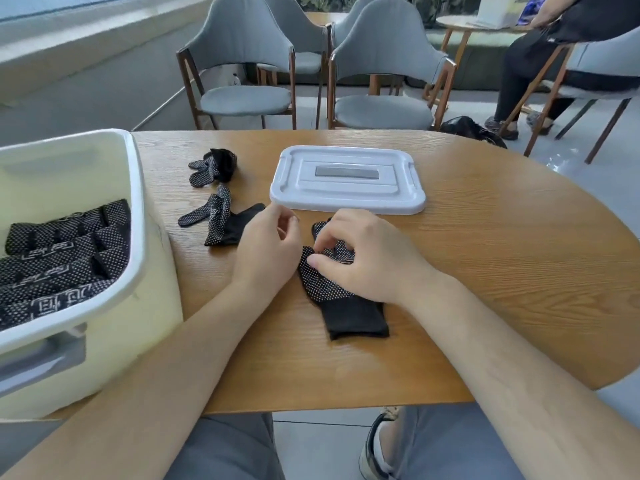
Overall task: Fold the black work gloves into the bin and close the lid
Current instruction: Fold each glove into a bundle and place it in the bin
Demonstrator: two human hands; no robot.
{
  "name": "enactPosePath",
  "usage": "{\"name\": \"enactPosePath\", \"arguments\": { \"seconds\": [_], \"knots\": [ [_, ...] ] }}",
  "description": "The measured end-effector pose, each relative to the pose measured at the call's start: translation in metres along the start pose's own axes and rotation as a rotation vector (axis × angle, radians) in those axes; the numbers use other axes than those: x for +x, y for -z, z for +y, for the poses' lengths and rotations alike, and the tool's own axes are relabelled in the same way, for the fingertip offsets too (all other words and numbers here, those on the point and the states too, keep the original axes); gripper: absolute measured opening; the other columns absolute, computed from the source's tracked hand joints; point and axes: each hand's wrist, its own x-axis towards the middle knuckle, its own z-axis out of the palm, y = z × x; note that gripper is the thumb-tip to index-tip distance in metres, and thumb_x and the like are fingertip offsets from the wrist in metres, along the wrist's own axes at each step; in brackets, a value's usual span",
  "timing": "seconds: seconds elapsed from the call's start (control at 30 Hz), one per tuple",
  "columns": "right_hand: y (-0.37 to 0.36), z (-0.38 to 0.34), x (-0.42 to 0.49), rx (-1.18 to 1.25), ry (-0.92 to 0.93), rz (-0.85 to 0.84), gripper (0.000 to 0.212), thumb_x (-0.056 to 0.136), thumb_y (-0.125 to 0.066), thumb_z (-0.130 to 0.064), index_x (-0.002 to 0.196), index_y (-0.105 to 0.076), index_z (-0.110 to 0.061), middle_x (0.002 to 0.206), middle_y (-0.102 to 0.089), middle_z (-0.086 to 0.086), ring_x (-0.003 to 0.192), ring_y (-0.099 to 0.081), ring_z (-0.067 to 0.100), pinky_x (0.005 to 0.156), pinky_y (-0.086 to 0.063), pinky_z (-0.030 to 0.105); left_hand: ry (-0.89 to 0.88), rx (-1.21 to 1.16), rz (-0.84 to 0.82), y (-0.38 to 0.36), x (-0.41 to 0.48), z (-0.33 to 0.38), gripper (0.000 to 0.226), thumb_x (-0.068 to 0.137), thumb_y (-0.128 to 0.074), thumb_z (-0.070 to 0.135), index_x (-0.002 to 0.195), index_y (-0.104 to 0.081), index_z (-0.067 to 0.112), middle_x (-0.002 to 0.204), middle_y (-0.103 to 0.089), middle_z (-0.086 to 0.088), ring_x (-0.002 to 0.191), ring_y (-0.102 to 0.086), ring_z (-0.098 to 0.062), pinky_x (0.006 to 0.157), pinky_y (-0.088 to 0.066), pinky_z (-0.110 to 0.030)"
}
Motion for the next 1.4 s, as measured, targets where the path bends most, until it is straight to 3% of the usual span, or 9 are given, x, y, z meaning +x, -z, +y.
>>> {"name": "enactPosePath", "arguments": {
  "seconds": [0.13, 0.43, 0.57, 0.7, 0.83, 0.93, 1.03, 1.2, 1.4],
  "knots": [
    [-0.018, -0.001, -0.007, -0.098, 0.043, -0.067, 0.040, 0.073, -0.062, -0.070, 0.090, -0.066, -0.034, 0.096, -0.058, -0.017, 0.093, -0.053, 0.009, 0.091, -0.045, 0.036, -0.027, 0.029, -0.003, 0.003, -0.006, -0.008, 0.010, 0.096, -0.057, 0.018, 0.089, -0.065, 0.017, 0.079, -0.065, 0.010, 0.078, -0.060, -0.009, 0.072, -0.044, -0.023],
    [-0.018, 0.010, -0.014, 0.130, -0.041, -0.015, 0.016, 0.082, -0.059, -0.049, 0.084, -0.063, -0.033, 0.097, -0.069, -0.016, 0.101, -0.061, 0.007, 0.093, -0.049, 0.037, -0.056, 0.061, -0.059, 0.006, -0.008, -0.008, 0.011, 0.096, -0.057, 0.019, 0.089, -0.066, 0.018, 0.073, -0.063, 0.011, 0.062, -0.053, 0.002, 0.058, -0.036, -0.012],
    [-0.018, 0.014, -0.013, 0.145, -0.069, -0.010, 0.014, 0.086, -0.056, -0.044, 0.087, -0.066, -0.033, 0.098, -0.069, -0.016, 0.103, -0.060, 0.004, 0.091, -0.050, 0.038, -0.014, 0.011, -0.107, 0.013, -0.010, -0.010, 0.017, 0.094, -0.055, 0.012, 0.093, -0.068, 0.022, 0.083, -0.071, 0.010, 0.071, -0.060, -0.001, 0.073, -0.048, -0.023],
    [-0.017, 0.011, -0.013, 0.136, -0.022, -0.036, 0.008, 0.088, -0.062, -0.040, 0.089, -0.067, -0.033, 0.105, -0.067, -0.020, 0.107, -0.059, 0.004, 0.097, -0.047, 0.036, -0.034, 0.032, -0.177, 0.015, -0.011, -0.010, 0.026, 0.088, -0.053, 0.002, 0.094, -0.069, 0.022, 0.084, -0.070, 0.011, 0.082, -0.062, -0.003, 0.079, -0.049, -0.022],
    [-0.001, 0.005, -0.028, 0.150, 0.019, -0.163, 0.029, 0.077, -0.078, -0.054, 0.094, -0.062, -0.038, 0.131, -0.051, -0.025, 0.130, -0.044, 0.000, 0.112, -0.034, 0.030, -0.111, 0.070, -0.215, 0.015, -0.011, -0.011, 0.024, 0.086, -0.054, 0.001, 0.092, -0.069, 0.019, 0.088, -0.063, 0.008, 0.085, -0.058, -0.007, 0.081, -0.050, -0.029],
    [0.007, 0.005, -0.054, 0.184, 0.053, -0.246, 0.036, 0.073, -0.081, -0.052, 0.100, -0.062, -0.039, 0.143, -0.043, -0.025, 0.142, -0.036, 0.006, 0.118, -0.029, 0.037, -0.098, 0.057, -0.282, 0.016, -0.012, -0.011, 0.025, 0.078, -0.052, 0.009, 0.093, -0.068, 0.022, 0.091, -0.060, 0.011, 0.085, -0.058, -0.008, 0.086, -0.052, -0.035],
    [0.009, 0.007, -0.073, 0.219, 0.056, -0.266, 0.031, 0.075, -0.080, -0.036, 0.102, -0.064, -0.038, 0.148, -0.040, -0.025, 0.146, -0.034, 0.007, 0.119, -0.028, 0.032, -0.084, 0.088, -0.367, 0.019, -0.012, -0.009, 0.031, 0.071, -0.050, 0.025, 0.097, -0.065, 0.028, 0.096, -0.060, 0.014, 0.093, -0.057, -0.010, 0.094, -0.049, -0.041],
    [0.008, 0.012, -0.078, 0.317, 0.017, -0.172, 0.016, 0.086, -0.072, -0.015, 0.093, -0.070, -0.029, 0.143, -0.052, -0.021, 0.140, -0.046, 0.009, 0.113, -0.038, 0.029, -0.122, 0.158, -0.396, 0.021, -0.015, -0.009, 0.026, 0.074, -0.055, 0.039, 0.100, -0.058, 0.040, 0.100, -0.058, 0.020, 0.099, -0.051, -0.007, 0.102, -0.041, -0.045],
    [0.008, 0.011, -0.077, 0.347, 0.070, -0.044, 0.015, 0.089, -0.067, -0.009, 0.097, -0.072, -0.021, 0.128, -0.065, -0.013, 0.126, -0.060, 0.013, 0.102, -0.049, 0.029, -0.155, 0.168, -0.364, 0.019, -0.014, -0.012, 0.027, 0.086, -0.066, 0.021, 0.103, -0.057, 0.040, 0.103, -0.059, 0.019, 0.100, -0.051, -0.007, 0.102, -0.038, -0.043]
  ]
}}
